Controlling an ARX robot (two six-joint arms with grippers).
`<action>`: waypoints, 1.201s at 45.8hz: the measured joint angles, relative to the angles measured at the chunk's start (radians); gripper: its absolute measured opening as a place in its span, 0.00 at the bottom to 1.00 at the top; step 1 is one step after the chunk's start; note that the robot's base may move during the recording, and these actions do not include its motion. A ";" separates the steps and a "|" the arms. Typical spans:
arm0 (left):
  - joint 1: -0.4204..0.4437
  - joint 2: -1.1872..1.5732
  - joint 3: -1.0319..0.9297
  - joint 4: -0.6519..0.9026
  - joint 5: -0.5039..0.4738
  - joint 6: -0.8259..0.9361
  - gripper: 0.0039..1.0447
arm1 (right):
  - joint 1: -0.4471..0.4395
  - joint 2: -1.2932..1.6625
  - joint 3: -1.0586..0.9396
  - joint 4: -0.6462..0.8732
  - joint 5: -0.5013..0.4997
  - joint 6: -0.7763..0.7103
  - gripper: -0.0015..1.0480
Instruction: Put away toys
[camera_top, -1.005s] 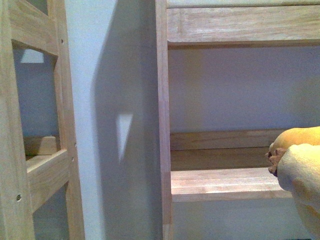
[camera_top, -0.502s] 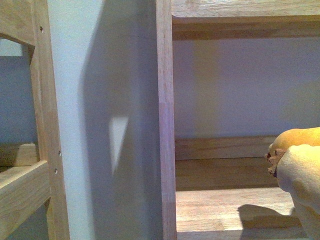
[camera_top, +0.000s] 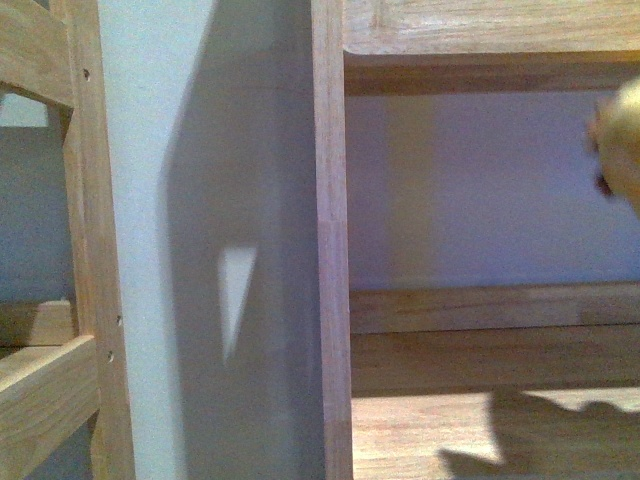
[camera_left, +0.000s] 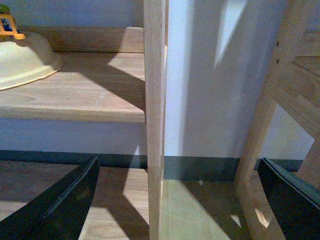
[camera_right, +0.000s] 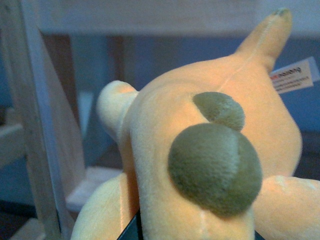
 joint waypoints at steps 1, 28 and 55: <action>0.000 0.000 0.000 0.000 0.000 0.000 0.94 | 0.017 0.017 0.034 0.009 0.000 -0.008 0.08; 0.000 0.000 0.000 0.000 0.000 0.000 0.94 | 0.107 0.274 0.424 0.023 -0.004 -0.125 0.08; 0.000 0.000 0.000 0.000 0.000 0.000 0.94 | -0.099 0.588 0.908 0.029 -0.149 -0.123 0.08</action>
